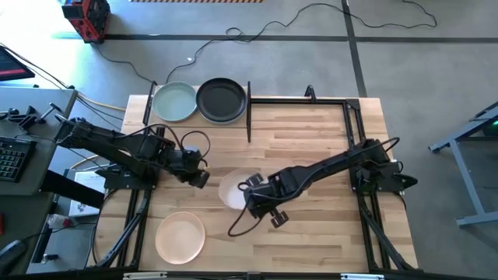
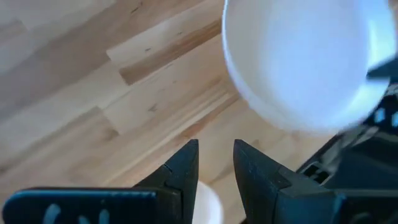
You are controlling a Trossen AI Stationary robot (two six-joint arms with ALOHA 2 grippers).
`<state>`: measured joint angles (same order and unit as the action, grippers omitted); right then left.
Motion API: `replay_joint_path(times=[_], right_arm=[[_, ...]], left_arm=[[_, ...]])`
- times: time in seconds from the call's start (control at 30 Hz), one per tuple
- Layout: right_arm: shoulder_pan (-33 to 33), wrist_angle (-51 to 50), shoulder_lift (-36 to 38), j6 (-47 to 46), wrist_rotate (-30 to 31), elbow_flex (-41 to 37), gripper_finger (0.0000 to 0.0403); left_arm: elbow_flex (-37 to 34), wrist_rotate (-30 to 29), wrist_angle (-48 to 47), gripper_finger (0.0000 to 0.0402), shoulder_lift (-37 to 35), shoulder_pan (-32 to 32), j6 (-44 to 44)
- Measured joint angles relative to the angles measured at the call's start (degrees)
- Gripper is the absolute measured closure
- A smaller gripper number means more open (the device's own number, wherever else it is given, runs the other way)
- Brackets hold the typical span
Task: Place and stack plates onto a shelf
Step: Stack the light brown plate on top of the light blue plate on the shelf
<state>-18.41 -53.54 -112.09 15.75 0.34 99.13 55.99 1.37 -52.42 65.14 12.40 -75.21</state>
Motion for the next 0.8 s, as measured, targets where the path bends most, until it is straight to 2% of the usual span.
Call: replay_joint_path(times=[0.33,0.6,0.8], right_arm=[[0.18,-1.3,0.0,10.17,3.11,6.87,0.0403],[0.93,-3.57,-0.06,13.2,3.15,7.11,0.0403],[1.24,-3.53,-0.09,13.76,3.1,7.11,0.0403]], left_arm=[[0.0,-0.22,3.37,0.0314,0.0,0.0,-10.19],[0.0,-3.68,3.45,0.0314,0.0,0.0,-14.53],[0.0,-4.0,3.45,0.0314,0.0,0.0,-17.56]])
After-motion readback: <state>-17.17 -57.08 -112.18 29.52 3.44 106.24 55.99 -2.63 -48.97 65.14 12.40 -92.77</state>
